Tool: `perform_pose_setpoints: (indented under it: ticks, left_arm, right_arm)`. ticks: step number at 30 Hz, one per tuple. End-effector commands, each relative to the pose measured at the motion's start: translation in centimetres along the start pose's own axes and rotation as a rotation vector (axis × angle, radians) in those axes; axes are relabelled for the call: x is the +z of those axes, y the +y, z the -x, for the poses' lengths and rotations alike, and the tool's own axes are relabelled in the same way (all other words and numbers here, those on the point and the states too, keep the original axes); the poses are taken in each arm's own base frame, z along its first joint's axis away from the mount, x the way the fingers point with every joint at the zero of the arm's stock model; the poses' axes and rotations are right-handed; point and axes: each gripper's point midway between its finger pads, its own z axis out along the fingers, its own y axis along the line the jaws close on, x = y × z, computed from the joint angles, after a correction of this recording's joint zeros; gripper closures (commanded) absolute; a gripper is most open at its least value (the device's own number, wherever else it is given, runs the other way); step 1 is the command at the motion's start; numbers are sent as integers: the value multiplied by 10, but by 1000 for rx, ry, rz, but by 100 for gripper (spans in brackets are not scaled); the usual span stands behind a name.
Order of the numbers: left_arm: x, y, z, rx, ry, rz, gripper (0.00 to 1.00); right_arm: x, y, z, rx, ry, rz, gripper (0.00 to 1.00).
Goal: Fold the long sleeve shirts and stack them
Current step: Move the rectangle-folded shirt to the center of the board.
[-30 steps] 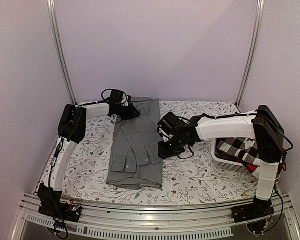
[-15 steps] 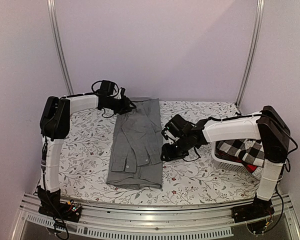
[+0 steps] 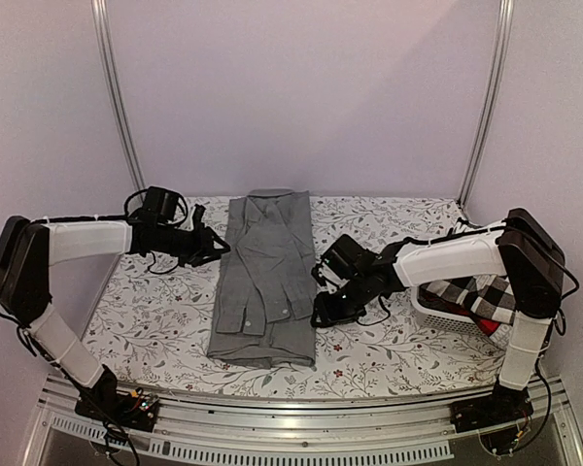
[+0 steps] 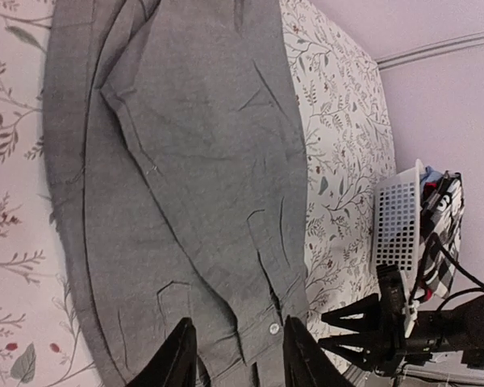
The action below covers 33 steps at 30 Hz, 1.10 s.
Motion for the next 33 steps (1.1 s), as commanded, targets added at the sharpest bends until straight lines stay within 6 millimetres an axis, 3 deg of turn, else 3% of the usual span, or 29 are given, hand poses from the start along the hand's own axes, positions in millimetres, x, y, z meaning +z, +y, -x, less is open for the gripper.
perform_pose_setpoints:
  ticks: [1, 11, 17, 23, 27, 33]
  left_arm:
    - [-26, 24, -29, -12, -8, 107, 64]
    - [-52, 63, -120, -75, 113, 227, 65]
    - [-53, 67, -164, -105, 185, 234, 65]
    - [-51, 68, -197, -111, 250, 236, 65]
    - [-48, 59, -213, -109, 290, 197, 64]
    - [-42, 52, -230, -107, 328, 175, 65]
  right_arm:
    - [-1, 17, -4, 7, 7, 42, 61]
    - [18, 29, -22, 20, 81, 53, 72]
    - [25, 20, -31, 42, 111, 25, 82]
    - [21, -3, -41, 71, 124, -47, 100]
    - [9, -21, -45, 96, 111, -76, 100]
    - [6, -20, -51, 95, 122, -56, 97]
